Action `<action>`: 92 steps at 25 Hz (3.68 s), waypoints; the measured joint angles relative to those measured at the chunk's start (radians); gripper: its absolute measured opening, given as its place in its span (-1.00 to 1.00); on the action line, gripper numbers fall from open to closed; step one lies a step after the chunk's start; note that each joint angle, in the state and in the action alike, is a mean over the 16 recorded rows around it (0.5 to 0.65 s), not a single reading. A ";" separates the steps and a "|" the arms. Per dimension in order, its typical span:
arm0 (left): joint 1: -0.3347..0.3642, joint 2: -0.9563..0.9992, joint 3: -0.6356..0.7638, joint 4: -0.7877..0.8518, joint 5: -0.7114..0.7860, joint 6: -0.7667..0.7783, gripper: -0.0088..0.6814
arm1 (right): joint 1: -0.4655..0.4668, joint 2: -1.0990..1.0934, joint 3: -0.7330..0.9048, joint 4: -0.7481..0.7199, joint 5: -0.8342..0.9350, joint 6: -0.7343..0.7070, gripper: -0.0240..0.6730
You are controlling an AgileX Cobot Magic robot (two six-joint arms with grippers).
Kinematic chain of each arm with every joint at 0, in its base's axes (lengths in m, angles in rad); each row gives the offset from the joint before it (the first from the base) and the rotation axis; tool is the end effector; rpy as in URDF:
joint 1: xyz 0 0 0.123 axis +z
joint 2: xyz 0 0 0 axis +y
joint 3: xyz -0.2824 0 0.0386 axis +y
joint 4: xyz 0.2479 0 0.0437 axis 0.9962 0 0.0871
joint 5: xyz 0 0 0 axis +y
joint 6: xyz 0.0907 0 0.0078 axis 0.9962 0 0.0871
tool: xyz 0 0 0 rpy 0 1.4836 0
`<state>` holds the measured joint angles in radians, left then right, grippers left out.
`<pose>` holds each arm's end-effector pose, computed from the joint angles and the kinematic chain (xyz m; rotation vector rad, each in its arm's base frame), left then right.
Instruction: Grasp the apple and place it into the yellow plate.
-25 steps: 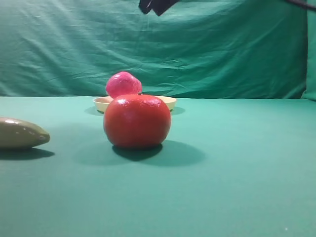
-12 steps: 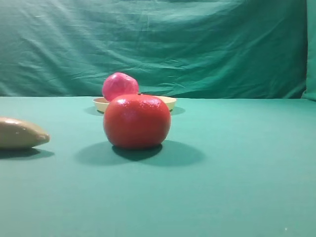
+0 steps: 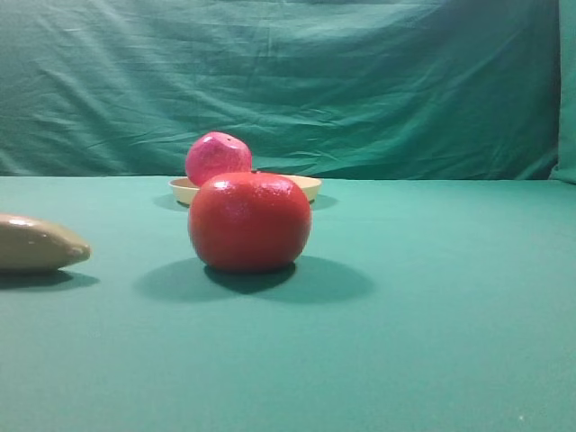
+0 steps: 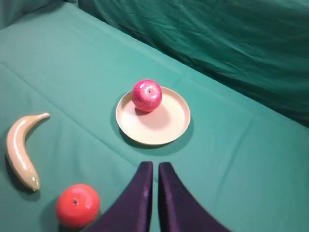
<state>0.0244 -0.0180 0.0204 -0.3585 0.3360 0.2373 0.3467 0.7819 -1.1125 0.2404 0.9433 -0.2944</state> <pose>0.0532 -0.0093 0.1788 -0.0318 1.8031 -0.1603 0.1115 0.0590 0.4273 -0.6288 1.9907 0.3207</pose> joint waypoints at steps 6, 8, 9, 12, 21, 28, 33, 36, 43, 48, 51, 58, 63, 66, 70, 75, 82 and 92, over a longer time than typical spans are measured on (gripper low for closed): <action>0.000 0.000 0.000 0.000 0.000 0.000 -0.52 | 0.000 -0.133 0.072 -0.028 0.036 0.037 -0.93; 0.000 0.000 0.000 0.000 0.000 0.000 -0.52 | 0.000 -0.161 0.081 -0.051 0.048 0.066 -0.93; 0.000 0.000 0.000 0.000 0.000 0.000 -0.52 | 0.000 -0.172 0.084 -0.065 0.052 0.082 -0.93; 0.000 0.000 0.000 0.000 0.000 0.001 -0.52 | 0.000 -0.193 0.087 -0.108 0.059 0.133 -0.93; 0.000 0.000 0.000 0.000 0.000 0.002 -0.52 | -0.043 -0.270 0.160 -0.220 -0.035 0.270 -0.93; 0.000 0.000 0.000 0.000 0.000 0.002 -0.52 | -0.130 -0.388 0.355 -0.237 -0.185 0.293 -0.93; 0.000 0.000 0.000 0.000 0.000 0.002 -0.52 | -0.209 -0.492 0.553 -0.238 -0.305 0.295 -0.93; 0.000 0.000 0.000 0.000 0.000 0.002 -0.52 | -0.254 -0.559 0.678 -0.238 -0.375 0.296 -0.93; 0.000 0.000 0.000 0.000 0.000 0.002 -0.52 | -0.330 -0.702 0.924 -0.236 -0.496 0.298 -0.93; 0.000 0.000 0.000 0.000 0.000 0.002 -0.52 | -0.356 -0.770 1.051 -0.233 -0.547 0.299 -0.93; 0.000 0.000 0.000 0.000 0.000 0.002 -0.52 | -0.359 -0.787 1.092 -0.232 -0.560 0.300 -0.93; 0.000 0.000 0.000 0.000 0.000 0.002 -0.52 | -0.360 -0.794 1.137 -0.230 -0.571 0.300 -0.93; 0.000 0.000 0.000 0.000 0.000 0.002 -0.52 | -0.360 -0.795 1.140 -0.230 -0.568 0.300 -0.93; 0.000 0.000 0.000 0.000 0.000 0.002 -0.52 | -0.360 -0.795 1.140 -0.230 -0.566 0.300 -0.93; 0.000 0.000 0.000 0.000 0.000 0.002 -0.52 | -0.360 -0.795 1.140 -0.230 -0.565 0.300 -0.93; 0.000 0.000 0.000 0.000 0.000 0.002 -0.52 | -0.360 -0.795 1.139 -0.230 -0.565 0.300 -0.93; 0.000 0.000 0.000 0.000 0.000 0.002 -0.52 | -0.360 -0.795 1.139 -0.230 -0.565 0.299 -0.93; 0.000 0.000 0.000 0.000 0.000 0.002 -0.52 | -0.360 -0.795 1.138 -0.230 -0.565 0.298 -0.93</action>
<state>0.0244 -0.0180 0.0204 -0.3585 0.3360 0.2393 -0.0136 -0.0132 0.0258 0.0107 0.3785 0.0040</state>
